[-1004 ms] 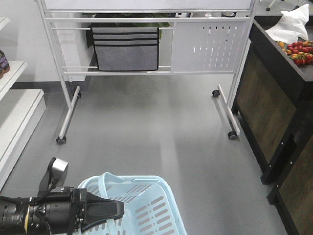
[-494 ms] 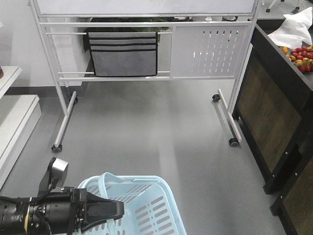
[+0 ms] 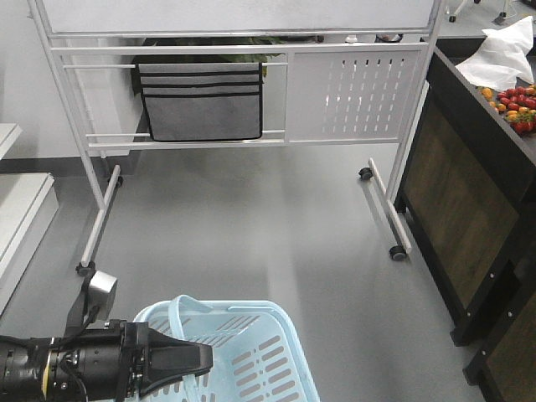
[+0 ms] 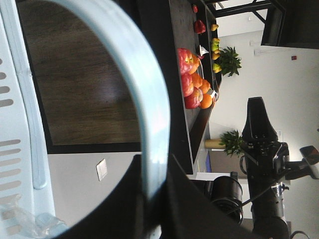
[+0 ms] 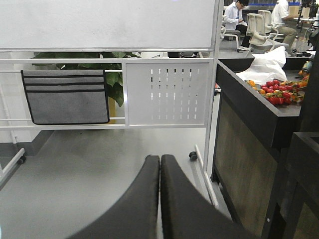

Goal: Place coke in basket with both arms

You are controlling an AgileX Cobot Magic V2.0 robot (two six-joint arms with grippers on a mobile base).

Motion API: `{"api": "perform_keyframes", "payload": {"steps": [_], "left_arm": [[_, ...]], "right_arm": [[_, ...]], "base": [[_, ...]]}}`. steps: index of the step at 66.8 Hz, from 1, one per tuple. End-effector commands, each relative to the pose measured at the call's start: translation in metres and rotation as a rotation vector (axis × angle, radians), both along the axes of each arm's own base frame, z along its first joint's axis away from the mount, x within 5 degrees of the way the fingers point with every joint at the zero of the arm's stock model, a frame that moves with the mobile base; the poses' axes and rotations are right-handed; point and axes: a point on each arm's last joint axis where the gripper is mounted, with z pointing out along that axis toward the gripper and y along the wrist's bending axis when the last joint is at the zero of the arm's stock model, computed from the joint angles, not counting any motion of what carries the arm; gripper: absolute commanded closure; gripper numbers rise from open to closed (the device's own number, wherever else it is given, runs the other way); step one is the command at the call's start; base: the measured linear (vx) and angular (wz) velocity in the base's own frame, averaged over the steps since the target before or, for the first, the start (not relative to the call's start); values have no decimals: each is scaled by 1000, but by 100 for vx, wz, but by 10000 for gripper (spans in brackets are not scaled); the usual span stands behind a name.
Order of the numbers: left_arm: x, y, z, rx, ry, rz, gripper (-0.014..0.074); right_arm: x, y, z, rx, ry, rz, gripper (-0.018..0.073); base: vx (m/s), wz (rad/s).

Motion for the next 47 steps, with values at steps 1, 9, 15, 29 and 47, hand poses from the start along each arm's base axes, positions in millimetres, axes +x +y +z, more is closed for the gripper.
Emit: {"api": "perform_keyframes", "payload": {"steps": [1,9,15,29,47], "left_arm": [[-3,-5,31,-246,-74,-60,603],[-3,-5,31,-246,-74,-60,603],[-3,-5,31,-246,-74,-60,603],[-3,-5,31,-246,-74,-60,603],[-3,-5,31,-246,-74,-60,603]], "right_arm": [[0,0,3,-8,-74,2,568],[0,0,3,-8,-74,2,568],[0,0,3,-8,-74,2,568],[0,0,3,-8,-74,2,568],[0,0,3,-8,-74,2,568]], "base": [[11,-3],[11,-3],[12,-2],[12,1],[11,3]]}}
